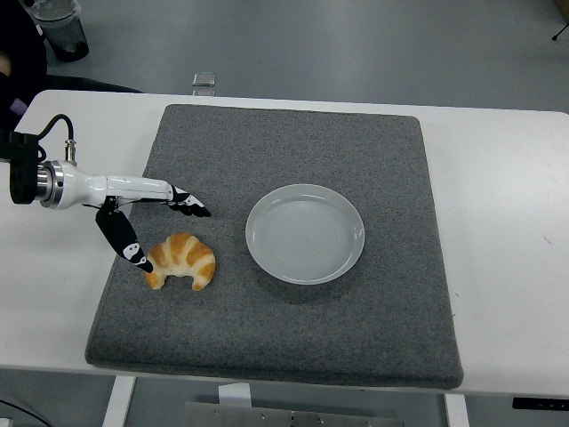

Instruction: Place the bread on the plate

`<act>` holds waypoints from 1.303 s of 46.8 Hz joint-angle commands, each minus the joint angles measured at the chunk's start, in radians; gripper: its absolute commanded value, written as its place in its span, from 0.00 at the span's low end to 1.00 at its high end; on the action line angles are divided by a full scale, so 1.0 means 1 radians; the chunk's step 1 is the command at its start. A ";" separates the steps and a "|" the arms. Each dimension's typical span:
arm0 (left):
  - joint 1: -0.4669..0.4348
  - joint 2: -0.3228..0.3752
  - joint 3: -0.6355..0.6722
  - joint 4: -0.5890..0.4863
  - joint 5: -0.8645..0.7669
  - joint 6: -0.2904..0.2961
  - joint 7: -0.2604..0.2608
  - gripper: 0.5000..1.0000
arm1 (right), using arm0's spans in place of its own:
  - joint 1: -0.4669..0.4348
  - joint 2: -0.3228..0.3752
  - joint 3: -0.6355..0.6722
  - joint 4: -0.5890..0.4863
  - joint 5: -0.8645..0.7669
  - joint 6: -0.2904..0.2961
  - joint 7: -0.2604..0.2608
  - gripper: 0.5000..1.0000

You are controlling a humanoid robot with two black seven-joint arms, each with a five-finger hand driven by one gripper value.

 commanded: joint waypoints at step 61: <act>0.083 -0.093 0.000 0.002 0.201 0.134 -0.002 0.89 | 0.002 0.000 0.000 0.000 0.000 -0.001 0.001 0.86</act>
